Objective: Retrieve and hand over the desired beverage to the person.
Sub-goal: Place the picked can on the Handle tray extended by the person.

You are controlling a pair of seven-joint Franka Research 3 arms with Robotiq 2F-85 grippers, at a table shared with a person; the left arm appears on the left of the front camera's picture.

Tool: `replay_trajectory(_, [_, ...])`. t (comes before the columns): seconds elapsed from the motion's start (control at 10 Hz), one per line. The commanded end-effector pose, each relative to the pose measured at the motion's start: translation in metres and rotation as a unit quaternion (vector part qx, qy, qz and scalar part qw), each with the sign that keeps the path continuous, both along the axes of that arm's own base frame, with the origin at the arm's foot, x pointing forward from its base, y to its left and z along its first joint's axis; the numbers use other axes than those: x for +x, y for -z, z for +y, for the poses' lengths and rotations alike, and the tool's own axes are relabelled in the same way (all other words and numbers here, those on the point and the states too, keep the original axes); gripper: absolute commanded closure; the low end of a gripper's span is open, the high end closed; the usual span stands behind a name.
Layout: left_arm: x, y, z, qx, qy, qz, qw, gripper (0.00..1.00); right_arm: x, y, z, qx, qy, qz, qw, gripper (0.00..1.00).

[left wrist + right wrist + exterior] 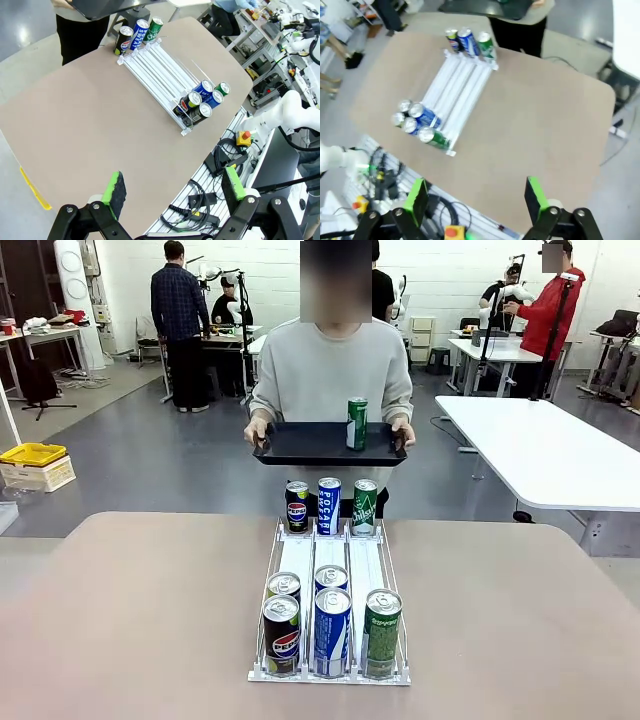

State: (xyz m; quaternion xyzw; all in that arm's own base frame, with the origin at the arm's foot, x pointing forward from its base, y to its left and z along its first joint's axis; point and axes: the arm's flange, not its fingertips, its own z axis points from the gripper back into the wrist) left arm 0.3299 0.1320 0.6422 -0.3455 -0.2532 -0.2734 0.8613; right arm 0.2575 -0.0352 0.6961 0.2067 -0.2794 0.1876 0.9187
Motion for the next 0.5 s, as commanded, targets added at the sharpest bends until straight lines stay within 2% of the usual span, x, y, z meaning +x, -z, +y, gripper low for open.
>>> replay_trajectory(0.0, [0.000, -0.001, 0.001, -0.008, 0.008, -0.009, 1.000, 0.00, -0.007, 0.001, -0.007, 0.049, -0.032, 0.016, 0.998, 0.00])
replay_trajectory(0.2, [0.000, -0.001, 0.001, -0.008, 0.008, -0.009, 1.000, 0.00, -0.007, -0.003, -0.024, 0.074, -0.012, 0.019, 0.997, 0.00])
replay_trajectory(0.4, [0.000, -0.001, 0.001, -0.008, 0.008, -0.009, 1.000, 0.00, -0.001, 0.000, -0.025, 0.078, 0.023, 0.004, 0.997, 0.00])
